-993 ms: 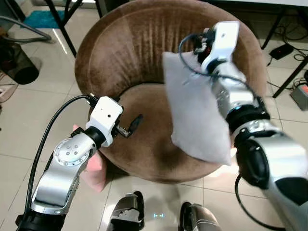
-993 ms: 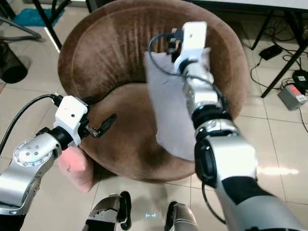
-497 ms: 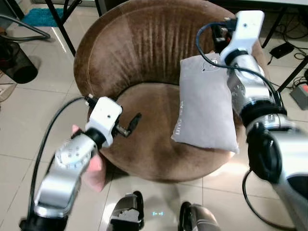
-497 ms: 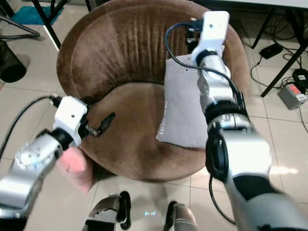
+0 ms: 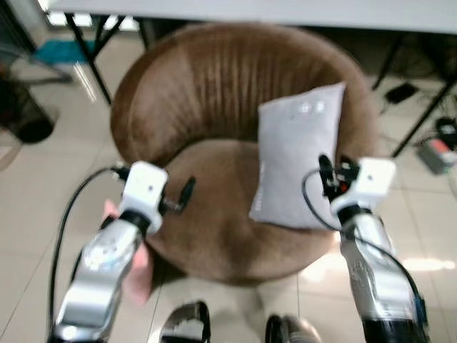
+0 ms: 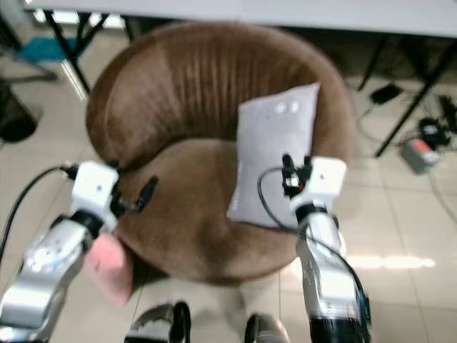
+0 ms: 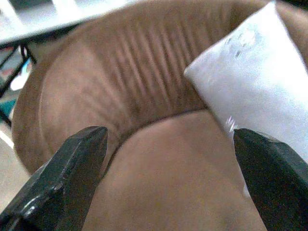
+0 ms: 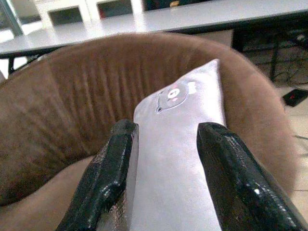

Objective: Move the pillow to the sofa from floor

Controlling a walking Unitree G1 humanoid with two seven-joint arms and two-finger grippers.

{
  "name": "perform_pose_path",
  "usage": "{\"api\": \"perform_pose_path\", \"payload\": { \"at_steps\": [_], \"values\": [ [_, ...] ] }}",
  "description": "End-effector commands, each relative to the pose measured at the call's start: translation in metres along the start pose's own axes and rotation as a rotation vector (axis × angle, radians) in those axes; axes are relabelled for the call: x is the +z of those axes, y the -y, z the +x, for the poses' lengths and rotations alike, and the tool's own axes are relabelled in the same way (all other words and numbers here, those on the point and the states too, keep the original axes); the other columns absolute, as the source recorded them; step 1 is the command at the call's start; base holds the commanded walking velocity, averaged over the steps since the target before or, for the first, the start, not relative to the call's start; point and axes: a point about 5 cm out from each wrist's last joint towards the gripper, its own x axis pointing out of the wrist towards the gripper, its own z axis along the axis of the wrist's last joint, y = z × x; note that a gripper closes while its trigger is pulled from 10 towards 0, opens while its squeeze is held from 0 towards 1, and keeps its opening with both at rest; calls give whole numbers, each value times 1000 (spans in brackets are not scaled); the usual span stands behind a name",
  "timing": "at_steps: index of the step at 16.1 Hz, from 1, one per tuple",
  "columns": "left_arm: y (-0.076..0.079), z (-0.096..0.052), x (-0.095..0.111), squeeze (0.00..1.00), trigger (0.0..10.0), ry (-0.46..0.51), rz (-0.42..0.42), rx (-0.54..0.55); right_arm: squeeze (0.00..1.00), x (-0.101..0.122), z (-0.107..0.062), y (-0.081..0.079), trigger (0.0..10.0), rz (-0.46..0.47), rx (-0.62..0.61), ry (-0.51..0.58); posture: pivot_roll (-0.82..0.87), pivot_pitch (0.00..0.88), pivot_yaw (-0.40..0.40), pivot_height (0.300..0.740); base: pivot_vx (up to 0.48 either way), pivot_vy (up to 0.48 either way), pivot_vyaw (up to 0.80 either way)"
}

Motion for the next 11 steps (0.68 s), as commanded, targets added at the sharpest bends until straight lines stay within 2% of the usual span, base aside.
{"api": "perform_pose_path", "payload": {
  "at_steps": [1, 2, 4, 7, 11],
  "values": [
    [-4, 0, -3, 0, 10000, -12, 16, 33, 0, -5, -7, -6, 10000, 3, 3, -32, -35, 57, 28, 740, 0, 311, 0],
    [-6, 0, -3, 0, 10000, -18, 19, 45, 0, -8, -17, -5, 10000, -4, -24, -80, -38, 56, 34, 740, 0, 356, 0],
    [-8, 2, -4, 0, 10000, -18, 20, 51, 0, -6, -24, -5, 10000, -31, -40, -130, -56, 46, 44, 740, 0, 356, 0],
    [-4, 9, -1, 0, 10000, 7, 20, 46, 0, -7, -19, -3, 10000, -49, -34, -162, -40, 36, 17, 740, 0, 355, 0],
    [-9, 6, 0, 0, 10000, 2, 24, 80, 0, -9, -12, -14, 10000, -82, 32, -213, -25, 53, -6, 740, 0, 354, 0]
  ]
}}
